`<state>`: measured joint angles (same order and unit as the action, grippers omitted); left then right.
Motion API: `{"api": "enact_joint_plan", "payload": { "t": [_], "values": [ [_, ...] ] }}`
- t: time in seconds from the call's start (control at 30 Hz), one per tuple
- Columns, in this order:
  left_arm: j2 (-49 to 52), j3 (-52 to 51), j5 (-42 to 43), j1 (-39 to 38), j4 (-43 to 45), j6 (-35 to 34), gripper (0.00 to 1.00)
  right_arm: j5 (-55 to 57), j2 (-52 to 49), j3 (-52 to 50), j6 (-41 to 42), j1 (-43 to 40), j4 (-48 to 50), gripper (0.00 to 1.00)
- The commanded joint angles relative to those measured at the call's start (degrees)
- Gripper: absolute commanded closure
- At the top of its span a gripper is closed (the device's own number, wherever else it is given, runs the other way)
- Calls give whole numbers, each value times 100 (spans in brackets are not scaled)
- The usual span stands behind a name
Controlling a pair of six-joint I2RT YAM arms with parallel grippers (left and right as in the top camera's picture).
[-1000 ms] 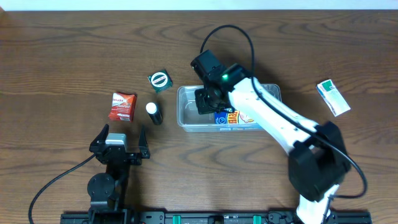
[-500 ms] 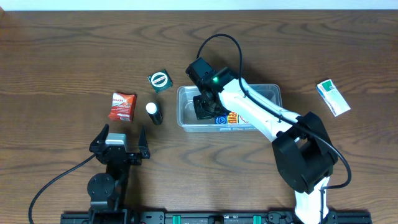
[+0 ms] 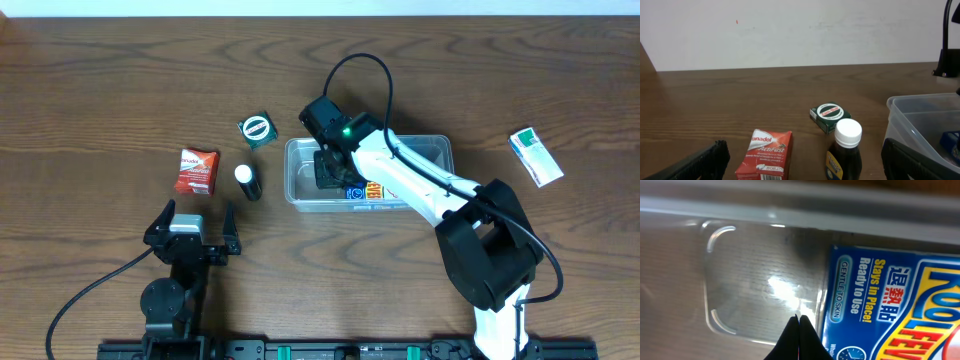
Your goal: Pack container
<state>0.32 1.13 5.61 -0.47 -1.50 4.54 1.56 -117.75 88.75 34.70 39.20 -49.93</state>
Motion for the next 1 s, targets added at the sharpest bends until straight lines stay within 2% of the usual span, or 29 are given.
{"api": "enact_joint_plan", "payload": {
  "t": [0.0,0.43,0.5,0.57,0.63,0.97],
  "values": [
    [2,-87,125,24,-210,37,2,111,-42,-116,151,63,44,99],
    [2,-87,125,24,-210,37,2,168,-52,-122,144,63,44,98],
    [2,-87,125,24,-210,37,2,168,-52,-122,144,63,44,95],
    [2,-87,125,24,-210,37,2,168,-52,-122,138,63,44,86],
    [2,-87,125,24,-210,37,2,166,-52,-122,122,63,44,85],
    [2,-87,125,24,-210,37,2,164,-57,-122,122,63,48,89]
  ]
}}
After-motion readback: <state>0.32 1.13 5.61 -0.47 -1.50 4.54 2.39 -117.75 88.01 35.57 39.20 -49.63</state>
